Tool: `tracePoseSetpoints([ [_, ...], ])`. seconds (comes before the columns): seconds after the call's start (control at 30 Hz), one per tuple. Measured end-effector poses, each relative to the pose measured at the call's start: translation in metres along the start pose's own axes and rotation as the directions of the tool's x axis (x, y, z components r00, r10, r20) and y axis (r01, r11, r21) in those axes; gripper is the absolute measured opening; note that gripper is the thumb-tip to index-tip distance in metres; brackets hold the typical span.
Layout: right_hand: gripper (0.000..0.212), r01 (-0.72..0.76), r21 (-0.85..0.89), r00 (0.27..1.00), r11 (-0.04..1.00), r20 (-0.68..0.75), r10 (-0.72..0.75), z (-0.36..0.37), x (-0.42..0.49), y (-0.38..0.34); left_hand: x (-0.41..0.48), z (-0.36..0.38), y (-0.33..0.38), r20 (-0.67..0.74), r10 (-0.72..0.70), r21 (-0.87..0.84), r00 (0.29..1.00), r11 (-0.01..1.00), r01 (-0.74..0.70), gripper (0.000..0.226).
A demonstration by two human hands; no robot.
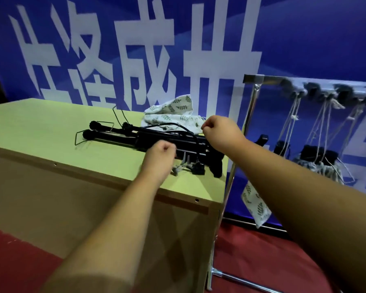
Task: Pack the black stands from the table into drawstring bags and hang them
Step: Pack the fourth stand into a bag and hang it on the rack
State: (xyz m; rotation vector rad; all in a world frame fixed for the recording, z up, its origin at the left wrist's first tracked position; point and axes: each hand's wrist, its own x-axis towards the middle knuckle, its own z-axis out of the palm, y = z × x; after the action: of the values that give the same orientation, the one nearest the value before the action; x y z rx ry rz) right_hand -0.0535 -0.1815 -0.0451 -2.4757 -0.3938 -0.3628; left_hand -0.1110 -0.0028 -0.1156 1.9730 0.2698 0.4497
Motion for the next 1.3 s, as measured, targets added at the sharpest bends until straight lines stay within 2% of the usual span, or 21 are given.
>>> tracePoseSetpoints([
  [0.13,0.034,0.016,-0.141,0.985,0.99,0.17,0.008,0.024,0.038,-0.009,0.004,0.01,-0.009,-0.003,0.039,0.2,0.999,0.979,-0.037,0.035],
  [0.3,0.028,0.057,-0.308,0.969,0.95,0.247,0.022,0.054,0.07,-0.015,0.011,0.005,-0.012,-0.004,0.026,0.092,1.0,0.995,-0.026,0.04],
  [0.43,0.03,0.024,-0.31,0.973,0.95,0.226,0.049,0.056,0.086,-0.016,0.012,0.007,-0.013,-0.021,0.035,0.114,0.999,0.993,-0.033,0.045],
  [0.63,0.035,0.096,-0.38,0.926,0.92,0.374,0.058,0.052,0.09,-0.011,0.014,0.009,-0.011,-0.023,-0.004,0.088,1.0,0.996,0.006,0.04],
  [1.07,0.038,0.16,-0.556,0.903,0.816,0.416,0.106,0.059,0.102,-0.014,0.014,0.01,-0.012,-0.026,-0.015,0.08,1.0,0.997,0.017,0.043],
  [1.2,0.041,0.148,-0.545,0.925,0.826,0.372,0.08,0.061,0.108,-0.015,0.014,0.011,-0.012,-0.023,-0.018,0.082,1.0,0.996,0.02,0.041],
  [1.3,0.026,0.11,-0.462,0.947,0.88,0.316,0.048,0.062,0.109,-0.013,0.013,0.011,-0.013,-0.007,-0.018,0.093,1.0,0.995,0.019,0.042],
])
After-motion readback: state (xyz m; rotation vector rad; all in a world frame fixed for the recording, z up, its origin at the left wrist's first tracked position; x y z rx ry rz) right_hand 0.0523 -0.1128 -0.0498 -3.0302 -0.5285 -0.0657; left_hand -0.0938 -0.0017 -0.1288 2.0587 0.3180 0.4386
